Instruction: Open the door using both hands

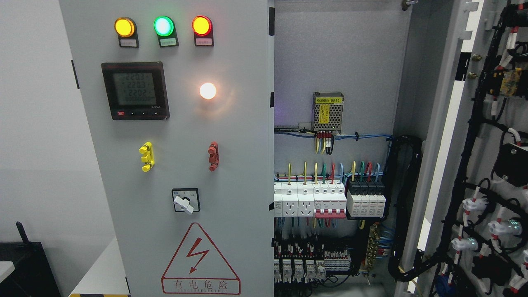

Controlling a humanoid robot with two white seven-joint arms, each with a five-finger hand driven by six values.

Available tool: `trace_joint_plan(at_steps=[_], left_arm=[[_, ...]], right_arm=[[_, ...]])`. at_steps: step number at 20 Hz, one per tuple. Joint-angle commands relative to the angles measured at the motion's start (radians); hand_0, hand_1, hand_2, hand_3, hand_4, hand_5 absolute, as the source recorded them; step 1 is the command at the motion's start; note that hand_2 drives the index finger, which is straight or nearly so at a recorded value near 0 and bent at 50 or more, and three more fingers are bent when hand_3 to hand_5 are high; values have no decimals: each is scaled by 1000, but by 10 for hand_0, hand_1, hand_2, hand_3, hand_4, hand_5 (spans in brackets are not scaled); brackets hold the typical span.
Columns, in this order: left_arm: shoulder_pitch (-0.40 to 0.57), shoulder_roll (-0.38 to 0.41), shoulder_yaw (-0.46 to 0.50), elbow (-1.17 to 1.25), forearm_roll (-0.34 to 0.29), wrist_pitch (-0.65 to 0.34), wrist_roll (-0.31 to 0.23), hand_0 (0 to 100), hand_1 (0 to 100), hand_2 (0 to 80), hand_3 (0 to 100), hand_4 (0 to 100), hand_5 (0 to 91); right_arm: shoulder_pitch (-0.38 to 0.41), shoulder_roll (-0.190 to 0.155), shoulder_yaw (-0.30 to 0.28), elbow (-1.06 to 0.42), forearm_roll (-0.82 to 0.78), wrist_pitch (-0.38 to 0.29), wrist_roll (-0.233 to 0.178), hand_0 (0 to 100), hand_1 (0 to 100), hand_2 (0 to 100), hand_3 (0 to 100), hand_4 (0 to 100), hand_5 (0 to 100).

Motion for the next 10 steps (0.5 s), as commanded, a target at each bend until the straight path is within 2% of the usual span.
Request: trace_joint_plan(at_steps=[1,3,10], left_arm=[[1,-9,-3,4,14,0,0,0,0,0,0,31,0],[-1,-8,-3,4,14,0,0,0,0,0,0,31,0],[-1,-9,-3,4,14,0,0,0,0,0,0,31,0]], right_arm=[[-99,75,20,12,-10,54,-1,106,0,0,0,0,0],[-131,87,37,32,-10,81,-1,106,0,0,0,0,0],[-243,89,54,141,-10,86,-1,107,0,0,0,0,0]])
